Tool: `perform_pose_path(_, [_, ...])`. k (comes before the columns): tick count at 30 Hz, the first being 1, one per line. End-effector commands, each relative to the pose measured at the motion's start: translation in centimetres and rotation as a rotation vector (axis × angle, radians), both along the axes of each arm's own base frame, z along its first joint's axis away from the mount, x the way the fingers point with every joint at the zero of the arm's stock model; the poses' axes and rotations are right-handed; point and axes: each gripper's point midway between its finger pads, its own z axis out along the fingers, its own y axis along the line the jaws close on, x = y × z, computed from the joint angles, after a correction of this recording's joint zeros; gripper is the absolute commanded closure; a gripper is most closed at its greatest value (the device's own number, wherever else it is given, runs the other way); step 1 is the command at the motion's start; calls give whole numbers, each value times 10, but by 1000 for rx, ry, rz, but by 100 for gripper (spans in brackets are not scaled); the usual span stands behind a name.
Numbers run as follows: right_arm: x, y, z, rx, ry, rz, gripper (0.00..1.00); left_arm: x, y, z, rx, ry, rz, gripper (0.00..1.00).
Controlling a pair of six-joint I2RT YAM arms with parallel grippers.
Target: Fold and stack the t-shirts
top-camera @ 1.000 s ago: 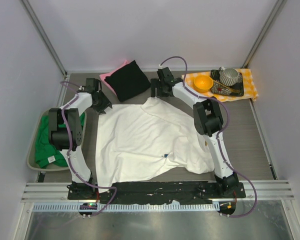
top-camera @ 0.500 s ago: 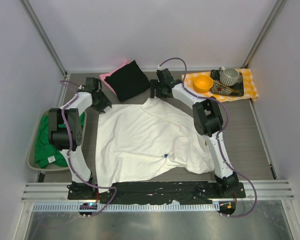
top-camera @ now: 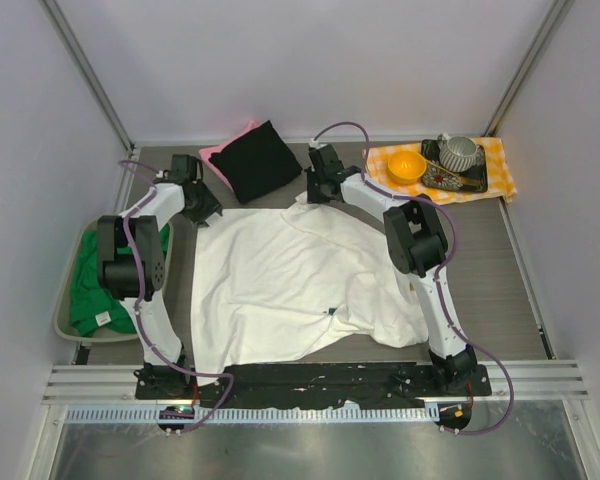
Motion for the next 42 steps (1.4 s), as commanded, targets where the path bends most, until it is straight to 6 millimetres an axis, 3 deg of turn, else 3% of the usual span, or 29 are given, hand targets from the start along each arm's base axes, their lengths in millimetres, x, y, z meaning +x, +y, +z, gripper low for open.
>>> perform_pose_path(1, [-16,1,6,-14,22,11,99,12,15,8,48,-14,19,47])
perform_pose_path(7, [-17,-5,17,-26,-11,9,99,24,34,8,148,23,31,34])
perform_pose_path(14, [-18,-8,24,-30,-36,9,99,34,39,-6,182,74,23,35])
perform_pose_path(22, [-17,-4,22,-9,-30,14,99,25,37,-36,250,175,-37,39])
perform_pose_path(29, [-20,-6,16,-19,-19,15,99,24,31,-40,275,187,-77,62])
perform_pose_path(30, [-20,-6,17,-16,-20,11,99,24,31,-39,278,187,-80,72])
perform_pose_path(33, [-23,-9,19,-20,-22,7,99,24,30,-43,278,198,-94,80])
perform_pose_path(35, [-25,-14,21,-35,-30,-7,99,23,31,-43,287,199,-100,100])
perform_pose_path(36, [-20,-24,34,-61,-74,-48,99,23,31,-41,288,190,-99,100])
perform_pose_path(38, [-19,-47,39,-136,-108,-122,99,24,26,-36,272,169,-111,100])
perform_pose_path(41, [-15,-93,82,-258,-230,-284,99,28,19,3,270,70,-110,100])
perform_pose_path(42, [-15,-102,97,-276,-269,-320,99,31,16,33,264,-4,-100,100])
